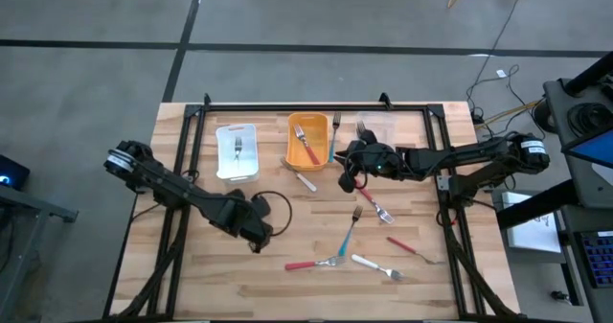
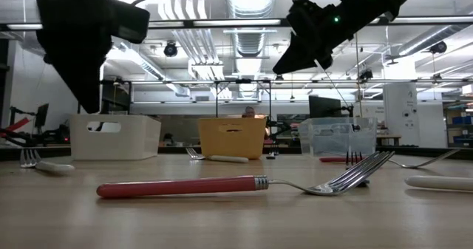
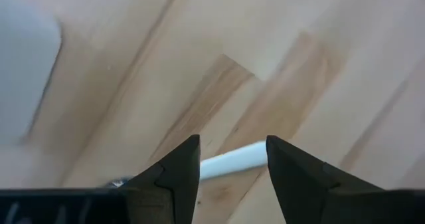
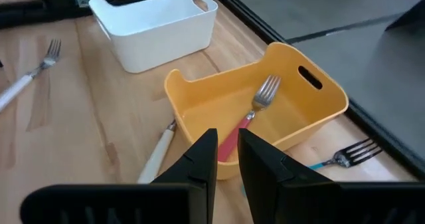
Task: Sort silverware by color (type)
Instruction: Put the white fork into the white bin
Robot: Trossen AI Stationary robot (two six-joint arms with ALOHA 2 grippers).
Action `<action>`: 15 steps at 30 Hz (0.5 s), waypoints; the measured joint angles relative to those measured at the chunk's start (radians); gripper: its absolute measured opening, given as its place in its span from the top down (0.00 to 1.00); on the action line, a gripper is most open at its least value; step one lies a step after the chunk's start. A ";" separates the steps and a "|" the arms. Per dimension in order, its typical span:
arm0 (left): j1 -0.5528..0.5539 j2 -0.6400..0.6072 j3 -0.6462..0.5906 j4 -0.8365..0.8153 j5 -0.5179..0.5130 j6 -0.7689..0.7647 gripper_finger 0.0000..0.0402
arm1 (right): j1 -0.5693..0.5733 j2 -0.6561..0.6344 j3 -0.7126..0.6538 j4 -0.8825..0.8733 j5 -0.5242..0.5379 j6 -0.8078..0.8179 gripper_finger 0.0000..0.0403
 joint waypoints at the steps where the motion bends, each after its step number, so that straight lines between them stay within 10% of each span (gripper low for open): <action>1: 0.001 0.000 -0.001 0.001 -0.008 -0.052 0.62 | 0.000 0.000 0.002 -0.001 0.000 -0.015 0.87; 15: -0.063 -0.115 -0.003 0.026 0.003 -0.825 0.62 | -0.077 -0.002 0.080 -0.128 0.002 -0.375 0.87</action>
